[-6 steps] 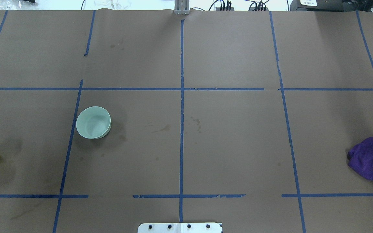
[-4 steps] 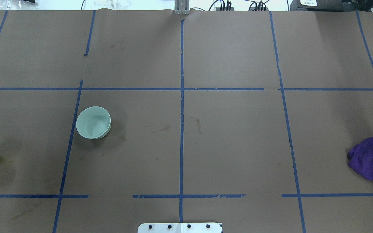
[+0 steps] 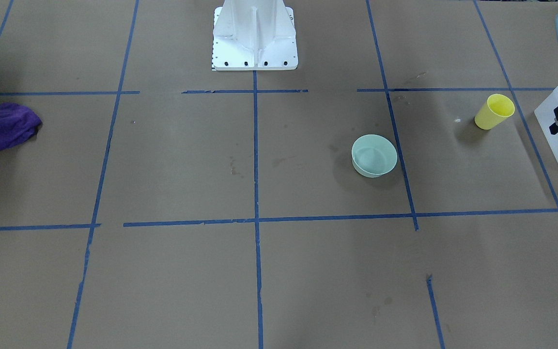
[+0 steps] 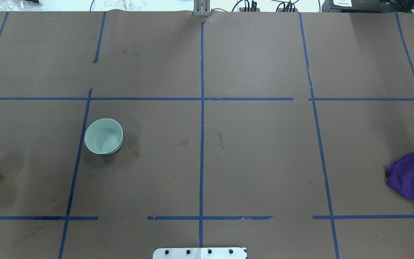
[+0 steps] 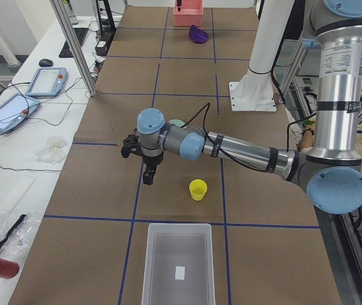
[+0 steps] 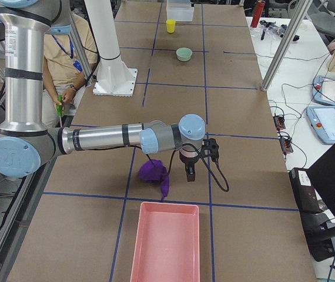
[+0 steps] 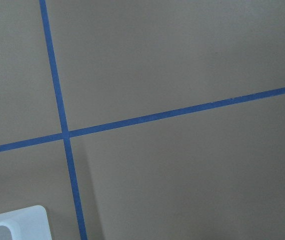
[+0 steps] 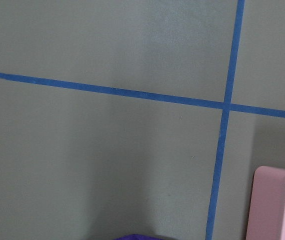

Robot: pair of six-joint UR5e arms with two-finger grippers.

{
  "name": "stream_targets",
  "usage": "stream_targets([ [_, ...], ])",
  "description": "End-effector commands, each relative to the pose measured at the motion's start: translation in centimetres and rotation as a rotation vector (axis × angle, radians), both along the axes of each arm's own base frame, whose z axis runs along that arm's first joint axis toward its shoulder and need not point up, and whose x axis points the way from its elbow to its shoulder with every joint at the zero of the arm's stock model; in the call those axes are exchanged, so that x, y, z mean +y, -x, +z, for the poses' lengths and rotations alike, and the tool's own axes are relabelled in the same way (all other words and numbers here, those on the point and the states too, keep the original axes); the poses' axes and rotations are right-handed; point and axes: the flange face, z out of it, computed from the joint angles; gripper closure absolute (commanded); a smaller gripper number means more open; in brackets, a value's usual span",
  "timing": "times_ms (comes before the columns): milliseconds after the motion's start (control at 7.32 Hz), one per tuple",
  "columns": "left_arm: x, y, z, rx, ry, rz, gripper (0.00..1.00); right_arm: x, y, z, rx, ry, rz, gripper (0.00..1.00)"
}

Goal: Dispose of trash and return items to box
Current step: 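Grasp the yellow cup at the table edge with the left gripper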

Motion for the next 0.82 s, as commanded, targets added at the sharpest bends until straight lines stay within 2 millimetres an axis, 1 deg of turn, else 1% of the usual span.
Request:
stream_targets([
  [0, -0.2, 0.1, -0.6, 0.0, -0.011, -0.011, 0.0, 0.2, 0.0, 2.1, 0.006, 0.032, -0.003, 0.0],
  [137, -0.3, -0.2, -1.2, 0.005, -0.028, -0.005, 0.0, 0.2, 0.0, 2.0, 0.003, 0.033, -0.002, 0.0],
  [273, -0.5, -0.5, -1.7, 0.017, -0.074, -0.001, 0.0, 0.1, 0.1, 2.4, 0.01, 0.04, -0.002, 0.0],
  [410, 0.9, -0.1, -0.5, 0.019, -0.076, -0.002, 0.0, 0.1, 0.1, 2.4, 0.007, 0.035, 0.0, 0.0],
  [547, 4.4, 0.5, 2.9, 0.017, -0.091, 0.003, 0.0, 0.3, 0.0, 2.3, 0.004, 0.036, 0.014, 0.0],
  [683, 8.1, 0.9, 5.7, 0.039, -0.076, -0.039, 0.0, 0.3, 0.1, 2.2, -0.001, 0.04, 0.018, 0.0],
])
